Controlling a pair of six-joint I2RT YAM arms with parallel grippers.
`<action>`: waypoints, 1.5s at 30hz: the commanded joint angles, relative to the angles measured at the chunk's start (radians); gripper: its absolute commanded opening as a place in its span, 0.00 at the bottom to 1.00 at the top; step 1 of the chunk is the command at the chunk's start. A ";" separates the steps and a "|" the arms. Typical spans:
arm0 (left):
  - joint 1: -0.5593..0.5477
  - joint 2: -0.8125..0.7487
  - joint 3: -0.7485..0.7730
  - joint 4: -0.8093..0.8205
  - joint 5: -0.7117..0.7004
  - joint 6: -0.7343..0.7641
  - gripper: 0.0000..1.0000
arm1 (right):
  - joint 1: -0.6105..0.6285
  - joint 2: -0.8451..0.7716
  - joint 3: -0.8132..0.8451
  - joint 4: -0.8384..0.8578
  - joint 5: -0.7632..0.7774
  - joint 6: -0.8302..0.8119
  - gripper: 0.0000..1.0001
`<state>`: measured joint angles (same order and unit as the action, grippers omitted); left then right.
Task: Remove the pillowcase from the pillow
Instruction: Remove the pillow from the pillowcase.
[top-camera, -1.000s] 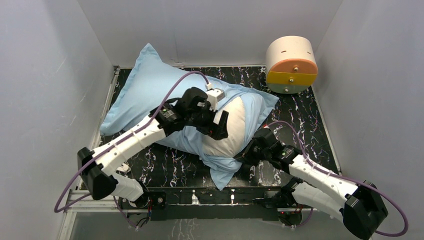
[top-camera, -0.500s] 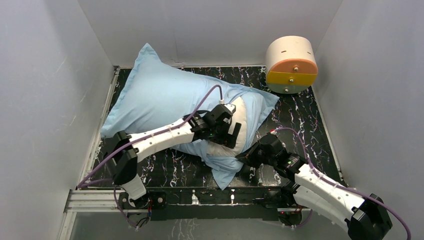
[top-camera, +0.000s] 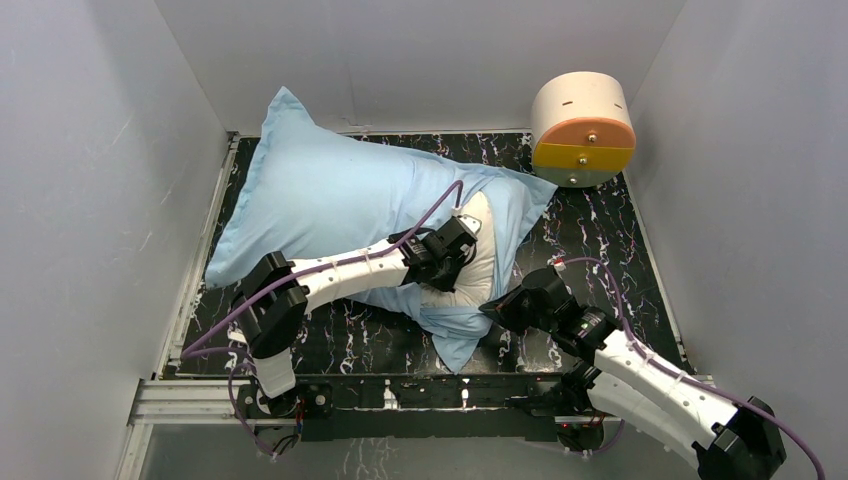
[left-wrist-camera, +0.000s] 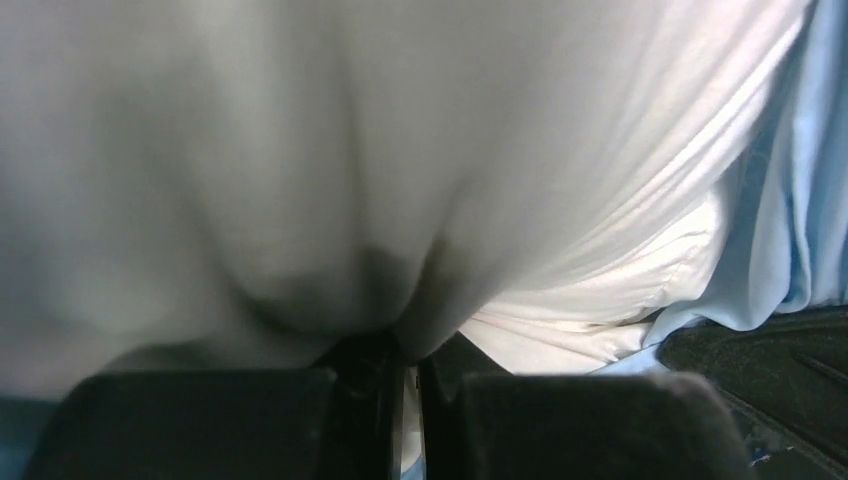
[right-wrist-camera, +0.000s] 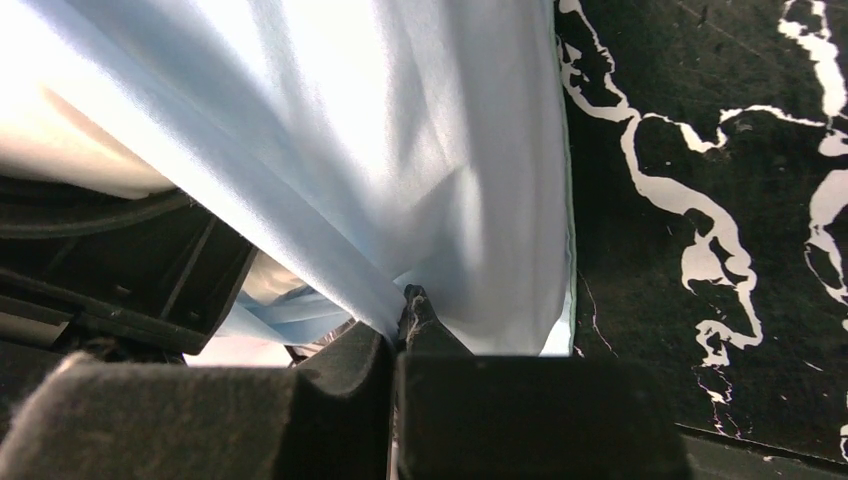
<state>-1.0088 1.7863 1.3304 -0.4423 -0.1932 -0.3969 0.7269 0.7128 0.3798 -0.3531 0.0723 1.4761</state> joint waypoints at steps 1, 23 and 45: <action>0.025 0.038 -0.062 -0.063 -0.025 0.022 0.00 | -0.003 -0.018 -0.007 -0.137 0.084 0.016 0.04; 0.223 -0.277 -0.083 -0.094 0.118 0.070 0.00 | -0.003 0.098 0.112 -0.265 0.152 -0.217 0.11; 0.184 -0.535 -0.232 -0.158 0.315 0.180 0.01 | -0.074 0.567 0.848 -0.115 0.060 -0.791 0.68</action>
<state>-0.8177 1.2781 1.0729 -0.5426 0.0959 -0.2459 0.6781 1.1900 1.1439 -0.5617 0.2298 0.7811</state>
